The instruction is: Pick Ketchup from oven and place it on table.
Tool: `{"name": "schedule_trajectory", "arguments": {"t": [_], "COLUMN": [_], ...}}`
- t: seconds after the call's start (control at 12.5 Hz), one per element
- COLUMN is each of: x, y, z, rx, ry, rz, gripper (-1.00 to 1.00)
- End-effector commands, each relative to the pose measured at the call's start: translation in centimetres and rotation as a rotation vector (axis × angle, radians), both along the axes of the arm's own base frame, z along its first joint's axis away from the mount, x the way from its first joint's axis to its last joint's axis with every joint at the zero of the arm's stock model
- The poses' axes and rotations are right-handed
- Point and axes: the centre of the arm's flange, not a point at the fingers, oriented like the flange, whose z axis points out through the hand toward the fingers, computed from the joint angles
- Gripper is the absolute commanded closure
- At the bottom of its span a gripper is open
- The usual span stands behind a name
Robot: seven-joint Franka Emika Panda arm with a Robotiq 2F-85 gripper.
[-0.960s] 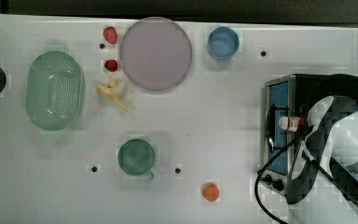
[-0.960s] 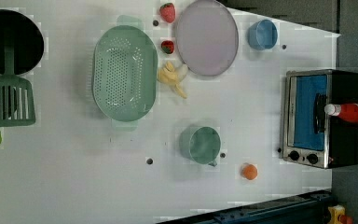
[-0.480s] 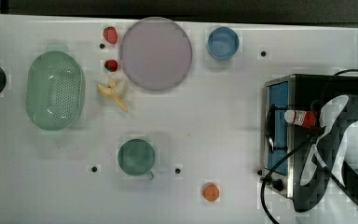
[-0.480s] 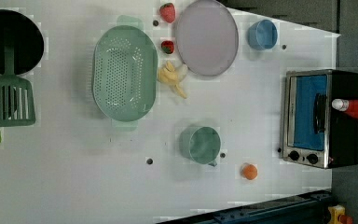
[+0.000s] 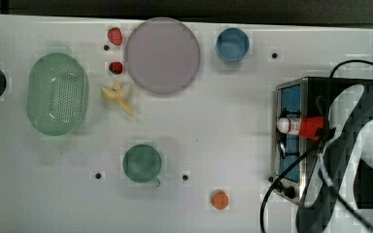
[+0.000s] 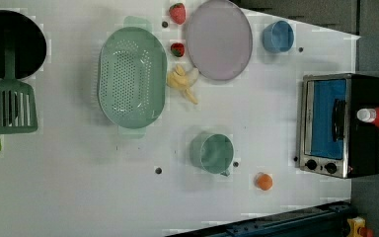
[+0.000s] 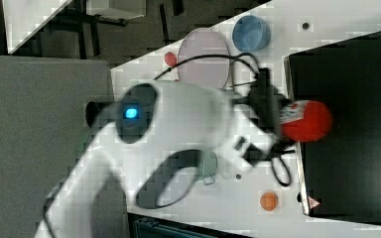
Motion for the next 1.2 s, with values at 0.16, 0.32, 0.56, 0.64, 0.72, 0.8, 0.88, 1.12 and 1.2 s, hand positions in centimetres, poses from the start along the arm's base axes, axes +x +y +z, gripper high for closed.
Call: {"name": "schedule_trajectory", "arguments": {"t": [0.16, 0.32, 0.56, 0.64, 0.72, 0.8, 0.88, 1.12, 1.2], "x": [6.3, 7.2, 7.7, 7.9, 8.0, 8.0, 8.0, 7.4, 7.0], "y": [13.9, 18.8, 25.1, 26.9, 28.3, 29.7, 31.0, 34.4, 35.5], "z": [11.8, 13.0, 12.6, 12.1, 11.6, 11.0, 10.2, 5.8, 4.0], "rx": [0.005, 0.033, 0.087, 0.097, 0.096, 0.094, 0.093, 0.079, 0.076], "ry": [-0.2, -0.209, -0.153, -0.132, -0.116, -0.1, -0.08, -0.004, 0.012], "rz": [0.27, 0.357, 0.463, 0.495, 0.523, 0.549, 0.572, 0.636, 0.657], "gripper": [-0.27, -0.27, -0.27, -0.27, -0.27, -0.27, -0.27, -0.27, -0.27]}}
